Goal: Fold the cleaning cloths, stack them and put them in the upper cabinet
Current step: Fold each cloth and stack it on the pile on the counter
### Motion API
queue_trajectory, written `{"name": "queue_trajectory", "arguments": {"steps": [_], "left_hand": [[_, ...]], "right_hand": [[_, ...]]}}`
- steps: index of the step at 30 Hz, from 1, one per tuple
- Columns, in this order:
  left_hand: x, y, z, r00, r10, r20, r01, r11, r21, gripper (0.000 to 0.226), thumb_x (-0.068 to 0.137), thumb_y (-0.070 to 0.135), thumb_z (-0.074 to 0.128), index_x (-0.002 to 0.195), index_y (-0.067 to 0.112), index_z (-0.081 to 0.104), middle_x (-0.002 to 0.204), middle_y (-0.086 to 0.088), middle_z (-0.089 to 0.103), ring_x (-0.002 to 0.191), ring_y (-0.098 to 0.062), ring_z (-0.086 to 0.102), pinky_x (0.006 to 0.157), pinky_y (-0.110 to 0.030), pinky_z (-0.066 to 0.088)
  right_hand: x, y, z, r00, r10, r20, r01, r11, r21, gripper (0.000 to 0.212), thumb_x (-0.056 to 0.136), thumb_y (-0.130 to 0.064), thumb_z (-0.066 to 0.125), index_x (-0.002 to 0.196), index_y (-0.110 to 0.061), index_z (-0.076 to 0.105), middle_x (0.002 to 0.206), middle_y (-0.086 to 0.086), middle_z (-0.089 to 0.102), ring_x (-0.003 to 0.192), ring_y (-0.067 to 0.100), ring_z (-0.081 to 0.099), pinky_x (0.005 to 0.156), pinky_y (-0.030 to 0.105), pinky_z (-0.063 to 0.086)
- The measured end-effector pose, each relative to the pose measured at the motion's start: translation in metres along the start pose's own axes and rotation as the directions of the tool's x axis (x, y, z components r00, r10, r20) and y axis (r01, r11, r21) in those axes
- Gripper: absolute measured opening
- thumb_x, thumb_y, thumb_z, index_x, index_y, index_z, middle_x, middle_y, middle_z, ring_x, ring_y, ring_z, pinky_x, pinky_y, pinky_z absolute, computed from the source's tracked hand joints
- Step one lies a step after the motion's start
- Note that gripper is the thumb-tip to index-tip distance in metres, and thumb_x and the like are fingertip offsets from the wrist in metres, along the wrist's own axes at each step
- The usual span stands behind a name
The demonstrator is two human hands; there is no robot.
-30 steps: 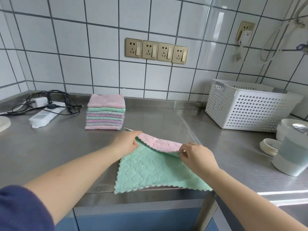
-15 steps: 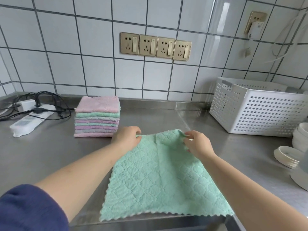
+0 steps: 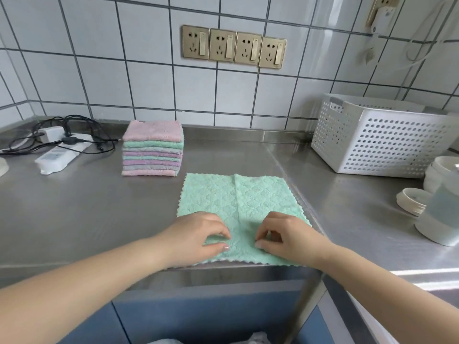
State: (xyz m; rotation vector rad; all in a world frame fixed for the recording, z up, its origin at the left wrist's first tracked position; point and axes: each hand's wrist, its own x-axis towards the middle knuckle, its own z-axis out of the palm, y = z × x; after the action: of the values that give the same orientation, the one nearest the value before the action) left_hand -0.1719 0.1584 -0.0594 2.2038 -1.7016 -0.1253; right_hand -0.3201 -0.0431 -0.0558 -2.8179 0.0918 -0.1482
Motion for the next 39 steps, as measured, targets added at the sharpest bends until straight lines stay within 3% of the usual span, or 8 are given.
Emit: {"name": "queue_trajectory", "arguments": {"steps": [6, 12, 18, 22, 26, 29, 34, 39], "left_hand": [[-0.028, 0.010, 0.008, 0.988, 0.049, 0.150, -0.072, 0.985, 0.157, 0.072, 0.077, 0.072, 0.043, 0.140, 0.039, 0.034, 0.153, 0.019, 0.020, 0.141, -0.001, 0.014, 0.111, -0.016, 0.007], [-0.030, 0.013, -0.001, 0.986, 0.040, 0.162, -0.061, 0.990, 0.127, 0.044, 0.093, 0.050, 0.036, 0.130, 0.031, 0.051, 0.145, 0.015, 0.041, 0.135, -0.003, 0.034, 0.113, -0.021, 0.024], [-0.028, 0.016, -0.023, 0.996, -0.072, 0.043, 0.073, 0.997, -0.020, 0.018, 0.096, 0.028, 0.044, 0.104, 0.026, 0.061, 0.083, 0.023, 0.058, 0.074, 0.005, 0.051, 0.066, -0.014, 0.036], [-0.033, 0.002, -0.035, 0.990, -0.109, 0.091, 0.122, 0.980, -0.156, 0.013, 0.091, 0.035, 0.055, 0.082, 0.044, 0.056, 0.087, 0.023, 0.061, 0.083, 0.008, 0.054, 0.079, -0.017, 0.042], [-0.048, -0.017, -0.041, 0.976, -0.157, 0.147, 0.188, 0.957, -0.222, 0.019, 0.082, 0.031, 0.068, 0.086, 0.045, 0.057, 0.078, 0.026, 0.061, 0.075, 0.008, 0.053, 0.067, -0.006, 0.038], [-0.055, -0.036, -0.042, 0.965, -0.241, 0.099, 0.261, 0.865, -0.429, 0.023, 0.083, 0.018, 0.067, 0.096, 0.034, 0.058, 0.060, 0.019, 0.051, 0.052, -0.002, 0.040, 0.055, -0.011, 0.032], [-0.042, -0.055, -0.037, 0.902, -0.425, -0.070, 0.275, 0.694, -0.665, 0.024, 0.085, 0.000, 0.061, 0.097, 0.018, 0.053, 0.089, -0.013, 0.065, 0.078, -0.015, 0.059, 0.072, -0.028, 0.044], [-0.016, -0.068, -0.038, 0.818, -0.547, -0.180, 0.297, 0.669, -0.681, 0.025, 0.088, -0.001, 0.057, 0.108, 0.012, 0.049, 0.091, -0.012, 0.061, 0.057, -0.008, 0.055, 0.049, -0.013, 0.043]], "right_hand": [[-0.037, -0.003, 0.006, 0.993, -0.095, 0.067, 0.102, 0.987, -0.123, 0.065, 0.074, -0.070, 0.048, 0.126, -0.032, 0.057, 0.122, -0.009, 0.050, 0.112, 0.006, 0.045, 0.097, 0.016, 0.033], [-0.046, -0.006, 0.006, 0.990, -0.132, -0.052, 0.121, 0.977, -0.175, 0.037, 0.085, -0.046, 0.046, 0.109, -0.027, 0.066, 0.109, -0.010, 0.063, 0.101, 0.008, 0.058, 0.085, 0.018, 0.046], [-0.045, -0.018, -0.012, 0.991, -0.061, -0.117, 0.043, 0.988, -0.148, 0.014, 0.093, -0.026, 0.055, 0.105, -0.023, 0.059, 0.095, -0.020, 0.054, 0.082, 0.005, 0.056, 0.069, 0.007, 0.037], [-0.047, -0.023, -0.023, 0.995, 0.051, 0.088, -0.042, 0.994, -0.097, 0.031, 0.088, -0.034, 0.059, 0.118, -0.041, 0.051, 0.097, -0.026, 0.053, 0.087, -0.002, 0.057, 0.077, 0.009, 0.044], [-0.049, -0.017, -0.036, 0.947, 0.179, 0.265, -0.157, 0.982, -0.103, 0.008, 0.085, -0.037, 0.062, 0.088, -0.044, 0.060, 0.084, -0.019, 0.062, 0.077, -0.005, 0.058, 0.070, 0.007, 0.044], [-0.038, -0.006, -0.045, 0.954, 0.245, 0.173, -0.242, 0.969, -0.040, 0.009, 0.086, -0.038, 0.062, 0.080, -0.042, 0.057, 0.081, -0.022, 0.063, 0.073, -0.009, 0.057, 0.065, 0.005, 0.043], [-0.007, 0.014, -0.046, 0.941, 0.338, -0.024, -0.333, 0.935, 0.123, 0.008, 0.083, -0.035, 0.067, 0.080, -0.037, 0.061, 0.077, -0.011, 0.066, 0.068, 0.007, 0.057, 0.064, 0.020, 0.043], [0.030, 0.029, -0.043, 0.889, 0.413, -0.200, -0.362, 0.899, 0.246, 0.007, 0.084, -0.029, 0.068, 0.089, -0.033, 0.066, 0.088, -0.009, 0.068, 0.084, 0.011, 0.060, 0.070, 0.023, 0.043]]}}
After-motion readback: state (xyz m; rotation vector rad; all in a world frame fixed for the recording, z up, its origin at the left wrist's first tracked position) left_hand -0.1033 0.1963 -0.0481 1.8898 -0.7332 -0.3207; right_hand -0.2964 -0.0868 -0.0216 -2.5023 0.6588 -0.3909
